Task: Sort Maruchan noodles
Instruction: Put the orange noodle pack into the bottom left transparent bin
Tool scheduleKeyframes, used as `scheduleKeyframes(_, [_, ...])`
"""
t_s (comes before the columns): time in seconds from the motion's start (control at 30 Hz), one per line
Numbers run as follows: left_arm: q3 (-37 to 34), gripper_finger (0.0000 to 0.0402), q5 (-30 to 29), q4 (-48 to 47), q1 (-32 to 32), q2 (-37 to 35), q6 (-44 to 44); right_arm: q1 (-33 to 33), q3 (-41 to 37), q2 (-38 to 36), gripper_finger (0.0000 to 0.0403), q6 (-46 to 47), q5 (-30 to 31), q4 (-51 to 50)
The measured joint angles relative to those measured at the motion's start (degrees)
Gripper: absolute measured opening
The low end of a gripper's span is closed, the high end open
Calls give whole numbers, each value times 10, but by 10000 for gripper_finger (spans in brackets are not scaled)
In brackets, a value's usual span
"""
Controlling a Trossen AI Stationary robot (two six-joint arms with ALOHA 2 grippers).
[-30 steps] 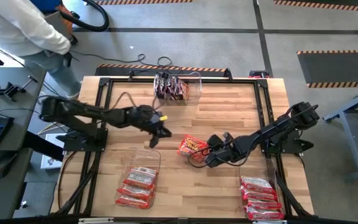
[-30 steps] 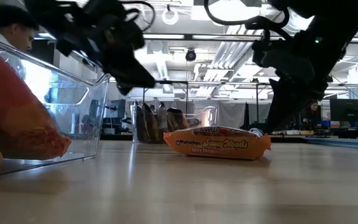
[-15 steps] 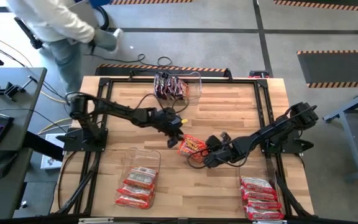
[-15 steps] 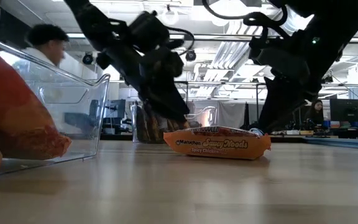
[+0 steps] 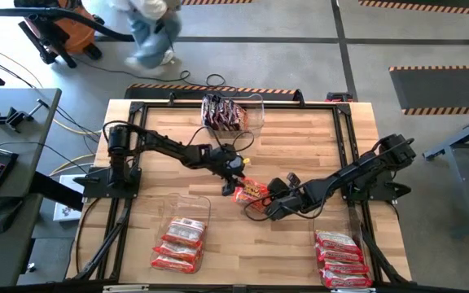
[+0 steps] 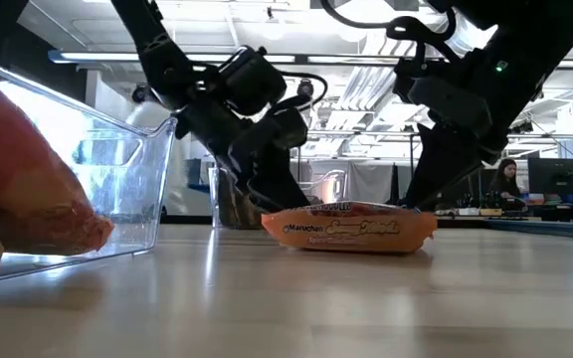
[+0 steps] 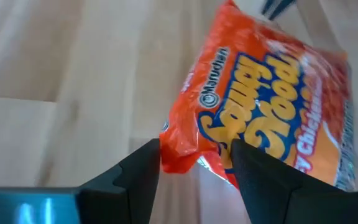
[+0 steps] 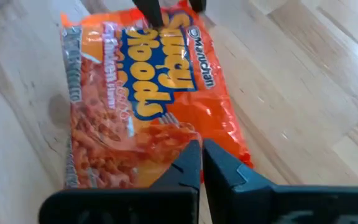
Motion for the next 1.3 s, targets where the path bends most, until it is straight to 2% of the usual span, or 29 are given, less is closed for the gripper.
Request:
scheduleKeyframes(0.13, [0,181,28,19,-1,15,16,0,0,0,0,-1,3,4])
scheduleKeyframes(0.23, [0,153,30,36,-1,24,27,0,0,0,0,-5,8,4])
scheduleKeyframes(0.4, [0,64,29,40,-10,27,78,5,0,-3,0,-47,24,1])
scheduleKeyframes(0.5, [0,12,12,40,-19,18,107,16,0,-24,0,-60,68,-27])
scheduleKeyframes(0.6, [-1,12,-20,42,-28,6,129,30,0,-60,0,-40,122,-74])
scheduleKeyframes(0.7, [-1,5,-34,41,-36,-8,143,51,-2,-91,0,-10,149,-90])
scheduleKeyframes(0.83, [-1,2,-58,42,-42,-31,147,80,-44,-108,0,-1,169,-4])
scheduleKeyframes(1.0, [-2,1,-84,29,-42,-72,147,96,-154,-108,0,-25,217,188])
scheduleKeyframes(1.2, [-34,0,-110,27,-41,-159,144,95,-255,-108,0,-127,319,431])
scheduleKeyframes(1.3, [-50,0,-120,29,-41,-212,144,82,-269,-109,0,-158,360,474])
